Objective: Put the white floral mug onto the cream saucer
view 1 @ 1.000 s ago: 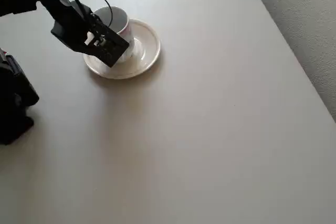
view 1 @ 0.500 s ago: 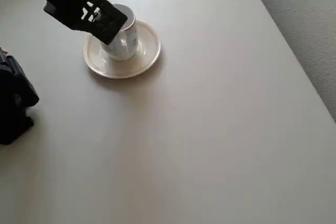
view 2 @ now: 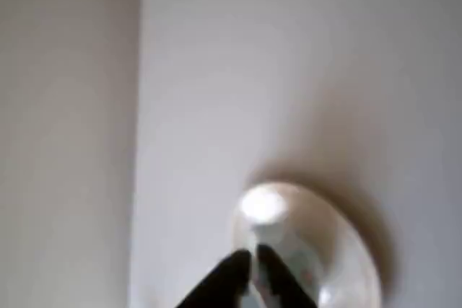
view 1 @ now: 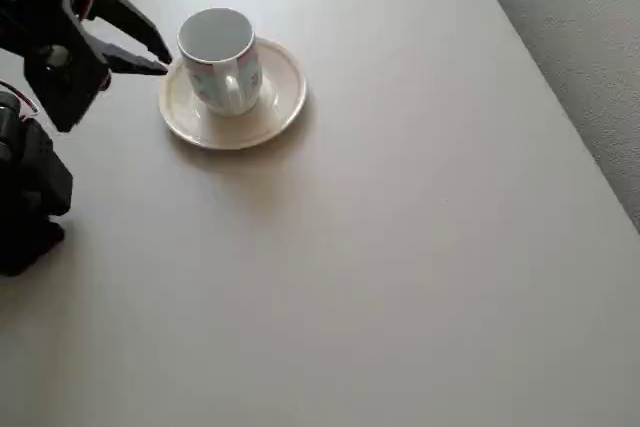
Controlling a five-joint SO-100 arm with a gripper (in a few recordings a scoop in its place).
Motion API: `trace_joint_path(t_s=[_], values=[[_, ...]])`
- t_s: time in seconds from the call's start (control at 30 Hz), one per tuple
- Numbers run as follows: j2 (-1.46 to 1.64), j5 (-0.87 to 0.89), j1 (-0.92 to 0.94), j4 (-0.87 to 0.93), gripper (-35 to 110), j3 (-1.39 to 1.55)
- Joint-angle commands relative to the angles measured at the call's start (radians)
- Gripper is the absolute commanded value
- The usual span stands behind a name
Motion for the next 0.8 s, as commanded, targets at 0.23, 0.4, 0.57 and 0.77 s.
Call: trace_joint_path(t_s=[0.23, 0.4, 0.57, 0.77], values=[[0.6, 0.005, 0.075, -0.092, -2, 0.907], [0.601, 0.06, 0.051, -0.109, -1, 0.96], [0.601, 0.06, 0.048, -0.107, -1, 0.96], [0.601, 0.058, 0.048, -0.107, -1, 0.96]])
